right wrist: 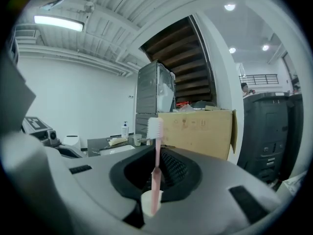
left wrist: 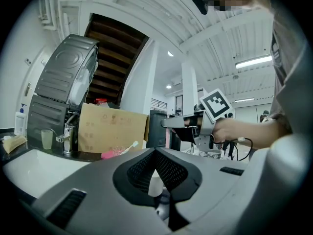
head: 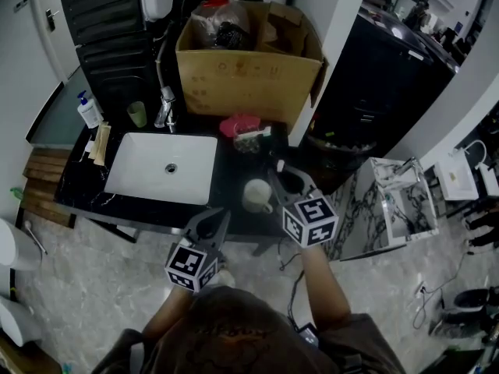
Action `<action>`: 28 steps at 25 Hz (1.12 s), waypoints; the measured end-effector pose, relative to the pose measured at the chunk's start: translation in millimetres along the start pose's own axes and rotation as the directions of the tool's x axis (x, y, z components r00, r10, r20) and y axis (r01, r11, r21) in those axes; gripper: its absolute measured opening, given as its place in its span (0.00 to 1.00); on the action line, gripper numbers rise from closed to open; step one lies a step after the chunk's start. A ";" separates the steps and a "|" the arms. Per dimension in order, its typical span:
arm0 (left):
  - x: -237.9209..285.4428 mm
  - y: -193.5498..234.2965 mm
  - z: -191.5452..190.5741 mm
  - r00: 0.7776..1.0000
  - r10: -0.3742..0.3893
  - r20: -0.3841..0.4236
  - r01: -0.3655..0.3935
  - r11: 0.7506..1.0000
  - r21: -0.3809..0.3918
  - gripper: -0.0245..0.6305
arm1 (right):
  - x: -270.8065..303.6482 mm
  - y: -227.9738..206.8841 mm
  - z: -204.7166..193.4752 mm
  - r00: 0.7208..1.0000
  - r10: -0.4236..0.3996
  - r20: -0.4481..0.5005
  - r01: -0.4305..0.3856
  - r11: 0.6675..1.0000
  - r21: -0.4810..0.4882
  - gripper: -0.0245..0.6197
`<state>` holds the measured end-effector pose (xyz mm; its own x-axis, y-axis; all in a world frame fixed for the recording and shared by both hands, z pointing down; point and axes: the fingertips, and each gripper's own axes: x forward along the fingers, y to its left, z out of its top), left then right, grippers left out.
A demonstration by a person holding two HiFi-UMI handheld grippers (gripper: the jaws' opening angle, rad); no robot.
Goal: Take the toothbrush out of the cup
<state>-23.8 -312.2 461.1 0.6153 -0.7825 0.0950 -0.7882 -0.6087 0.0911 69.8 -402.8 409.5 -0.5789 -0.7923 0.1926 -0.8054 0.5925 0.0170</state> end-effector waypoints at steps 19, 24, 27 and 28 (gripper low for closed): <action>-14.0 -39.5 -30.2 0.997 -0.070 -0.042 0.069 0.997 -0.025 0.04 | -100.3 79.5 -76.3 0.987 -0.013 0.162 -0.003 0.995 0.097 0.07; -18.2 -42.7 -34.1 0.997 -0.069 -0.041 0.068 0.997 -0.030 0.04 | -103.6 85.9 -86.4 0.987 -0.023 0.156 0.008 0.995 0.100 0.07; -20.5 -42.3 -32.9 0.997 -0.065 -0.036 0.064 0.998 -0.028 0.04 | -102.6 88.5 -92.1 0.990 -0.020 0.140 0.005 0.994 0.112 0.07; -21.1 -42.0 -32.5 0.997 -0.064 -0.034 0.063 0.998 -0.028 0.04 | -101.8 89.3 -93.8 0.991 -0.017 0.134 0.002 0.994 0.110 0.07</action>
<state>-3.3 -265.9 487.4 0.6646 -0.7370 0.1231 -0.7471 -0.6529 0.1245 68.7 -255.6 483.4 -0.5769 -0.8147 0.0587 -0.8158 0.5711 -0.0911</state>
